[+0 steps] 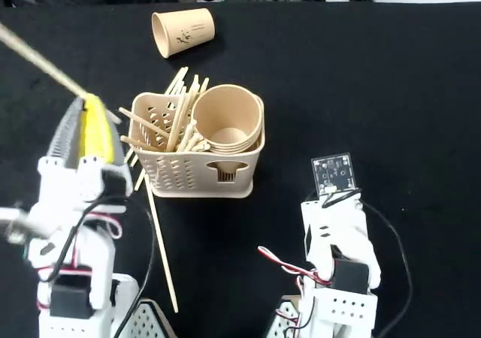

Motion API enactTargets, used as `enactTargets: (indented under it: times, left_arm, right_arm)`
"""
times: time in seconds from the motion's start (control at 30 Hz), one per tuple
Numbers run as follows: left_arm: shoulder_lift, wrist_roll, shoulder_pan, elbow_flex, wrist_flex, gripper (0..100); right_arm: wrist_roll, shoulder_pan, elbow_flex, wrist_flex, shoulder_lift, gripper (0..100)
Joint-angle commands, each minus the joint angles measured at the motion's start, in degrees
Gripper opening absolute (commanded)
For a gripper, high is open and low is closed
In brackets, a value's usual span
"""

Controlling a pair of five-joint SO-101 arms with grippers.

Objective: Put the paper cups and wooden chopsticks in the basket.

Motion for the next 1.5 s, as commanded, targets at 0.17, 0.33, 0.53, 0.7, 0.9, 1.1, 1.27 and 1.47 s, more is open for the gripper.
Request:
enactTargets:
  times: [0.17,0.33,0.53,0.7,0.9,1.1,1.27,1.47]
  left_arm:
    - [-0.44,-5.89,8.48,0.40,5.45,3]
    - [-0.09,-6.95,8.31,2.15,6.95,7]
    - [-0.35,-2.55,8.31,1.27,13.98,17]
    - [-0.35,-2.55,8.22,-7.87,24.88,18]
    - [2.29,-4.13,-4.62,-22.73,40.00,18]
    - [18.99,-4.31,-12.18,-33.01,47.38,19]
    - [37.01,-5.45,-12.97,-40.31,52.31,19]
    - [60.57,-11.43,-15.96,-48.84,54.07,19]
  right_arm:
    - [0.09,-0.79,-0.22,0.26,-2.86,1.2]
    - [0.09,-0.79,-0.22,0.26,-2.86,1.2]
    - [0.09,-0.79,-0.22,0.26,-2.77,1.2]
    - [0.09,-0.79,-0.22,0.26,-2.77,1.2]
    - [0.09,-0.79,-0.22,0.26,-2.77,1.2]
    - [0.09,-0.79,-0.22,0.26,-2.77,1.2]
    - [0.09,-0.79,-0.22,0.26,-2.68,1.2]
    - [0.09,-0.79,-0.22,0.26,-2.68,1.2]
